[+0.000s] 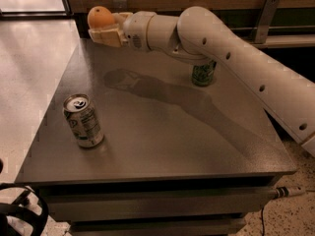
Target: Pick orange
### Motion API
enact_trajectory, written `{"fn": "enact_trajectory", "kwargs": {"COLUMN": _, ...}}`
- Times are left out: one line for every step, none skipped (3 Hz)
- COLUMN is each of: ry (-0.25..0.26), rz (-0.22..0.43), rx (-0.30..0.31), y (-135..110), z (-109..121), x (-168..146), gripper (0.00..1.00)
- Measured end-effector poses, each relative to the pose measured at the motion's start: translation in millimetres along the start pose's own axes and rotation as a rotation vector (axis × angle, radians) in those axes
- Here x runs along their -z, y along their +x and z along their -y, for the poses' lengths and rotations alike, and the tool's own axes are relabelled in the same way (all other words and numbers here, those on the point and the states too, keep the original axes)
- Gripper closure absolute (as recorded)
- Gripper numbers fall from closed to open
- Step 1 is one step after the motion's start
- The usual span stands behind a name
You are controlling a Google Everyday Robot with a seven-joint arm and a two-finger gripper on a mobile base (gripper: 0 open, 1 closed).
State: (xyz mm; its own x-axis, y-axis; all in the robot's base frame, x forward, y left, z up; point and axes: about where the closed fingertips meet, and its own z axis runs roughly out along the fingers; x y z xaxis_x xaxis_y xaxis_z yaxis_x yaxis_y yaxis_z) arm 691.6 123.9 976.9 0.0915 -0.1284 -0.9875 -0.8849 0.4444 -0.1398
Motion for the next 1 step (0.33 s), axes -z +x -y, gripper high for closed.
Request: {"fn": "enact_trajectory", "kwargs": {"ry": -0.008, "rz": 0.022, "rx": 0.015, "y": -10.1, "z": 1.9, "x": 3.4, "gripper": 1.00}}
